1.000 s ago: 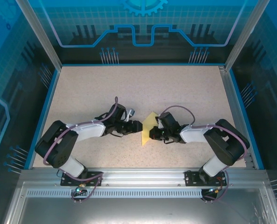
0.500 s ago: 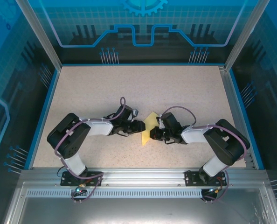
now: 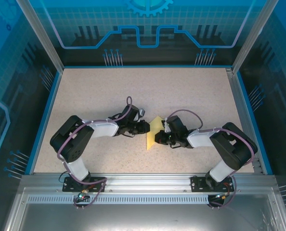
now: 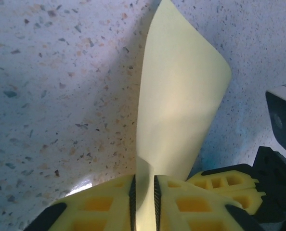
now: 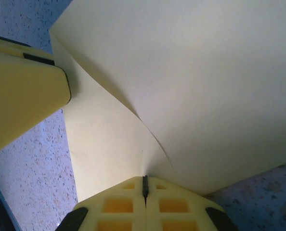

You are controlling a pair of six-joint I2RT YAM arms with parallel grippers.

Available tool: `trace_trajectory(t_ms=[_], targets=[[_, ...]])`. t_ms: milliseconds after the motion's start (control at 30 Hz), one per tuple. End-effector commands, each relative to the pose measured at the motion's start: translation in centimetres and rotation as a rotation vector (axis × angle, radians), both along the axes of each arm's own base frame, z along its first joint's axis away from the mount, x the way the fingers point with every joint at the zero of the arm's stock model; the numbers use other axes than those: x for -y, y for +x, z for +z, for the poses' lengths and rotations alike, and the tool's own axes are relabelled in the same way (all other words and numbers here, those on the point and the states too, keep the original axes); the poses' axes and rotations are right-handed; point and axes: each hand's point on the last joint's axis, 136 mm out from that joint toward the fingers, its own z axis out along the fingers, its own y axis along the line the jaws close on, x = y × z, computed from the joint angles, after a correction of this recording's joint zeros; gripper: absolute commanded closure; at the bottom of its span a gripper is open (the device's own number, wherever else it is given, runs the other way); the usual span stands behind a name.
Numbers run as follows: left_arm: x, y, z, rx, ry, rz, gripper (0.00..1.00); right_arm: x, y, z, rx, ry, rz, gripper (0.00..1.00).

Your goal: Fold a paper plane with a square sheet of paper (pick it up from the middle)

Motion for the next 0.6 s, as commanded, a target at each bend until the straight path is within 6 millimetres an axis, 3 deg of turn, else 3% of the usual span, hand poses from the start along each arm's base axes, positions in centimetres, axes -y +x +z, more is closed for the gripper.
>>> trace_trajectory(t_ms=[0,567], targets=[[-0.3,-0.3,-0.8,0.001,0.073,-0.039,0.87,2.2,-1.4,-2.7,-0.079,-0.087,-0.022,1.0],[0.2,-0.8,-2.1,0.056,0.317,-0.147,0.92,1.4,-0.2,-0.8,-0.032,-0.033,-0.018,1.0]])
